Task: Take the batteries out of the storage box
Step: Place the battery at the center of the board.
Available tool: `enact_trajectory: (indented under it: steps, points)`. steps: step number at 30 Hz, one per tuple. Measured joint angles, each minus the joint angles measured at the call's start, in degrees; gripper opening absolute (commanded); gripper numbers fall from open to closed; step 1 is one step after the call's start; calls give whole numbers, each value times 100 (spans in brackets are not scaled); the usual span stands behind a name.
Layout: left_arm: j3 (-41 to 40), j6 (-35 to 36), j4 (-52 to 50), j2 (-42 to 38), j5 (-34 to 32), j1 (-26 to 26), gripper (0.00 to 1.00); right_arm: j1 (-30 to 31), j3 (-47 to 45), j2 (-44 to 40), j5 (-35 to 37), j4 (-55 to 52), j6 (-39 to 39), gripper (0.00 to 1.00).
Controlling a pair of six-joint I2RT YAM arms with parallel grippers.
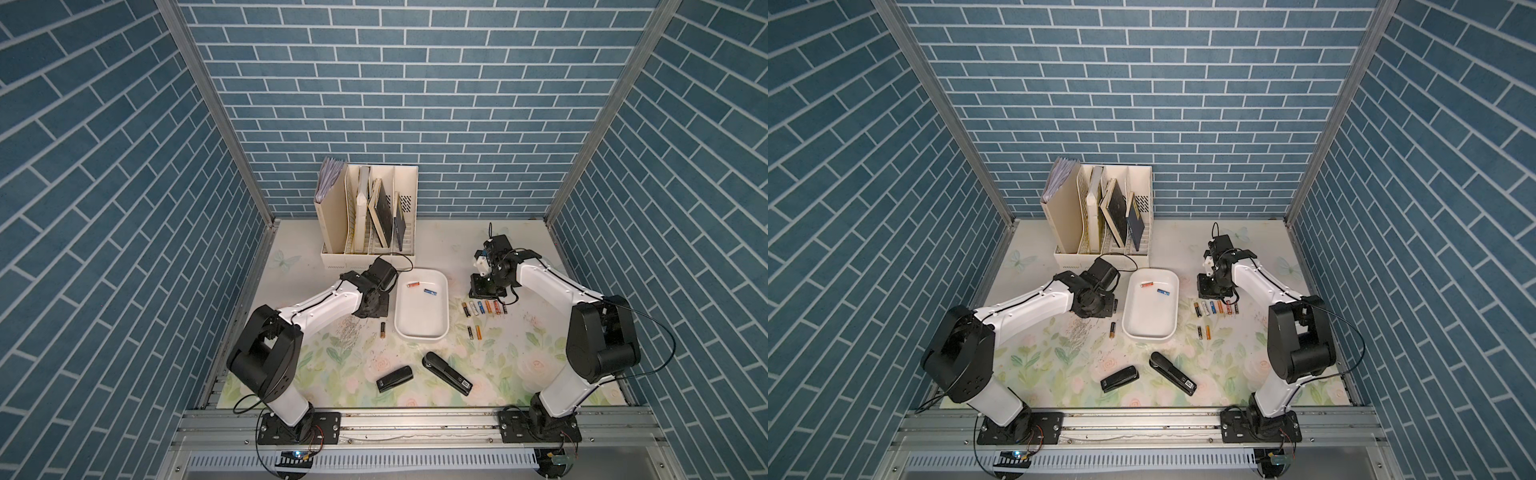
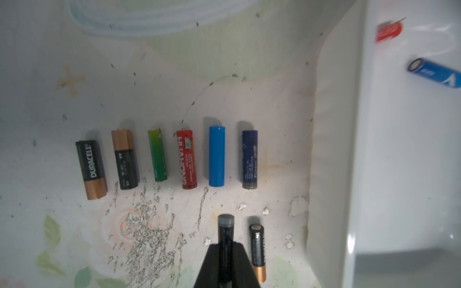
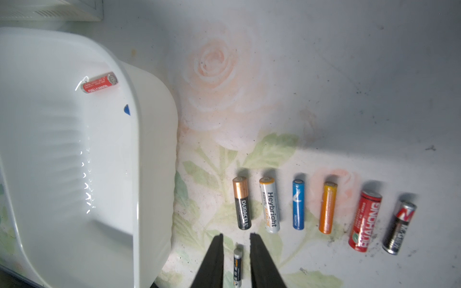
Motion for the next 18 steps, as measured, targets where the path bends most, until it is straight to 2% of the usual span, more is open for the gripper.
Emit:
enact_trajectory:
  steps: [8,18]
  points:
    - [-474,-197,260,13,256,9,14,2,0,0,2,-9,0,23]
    - [-544,-271,490,299,426,9,14,0,0,0,4,-20,-2,23]
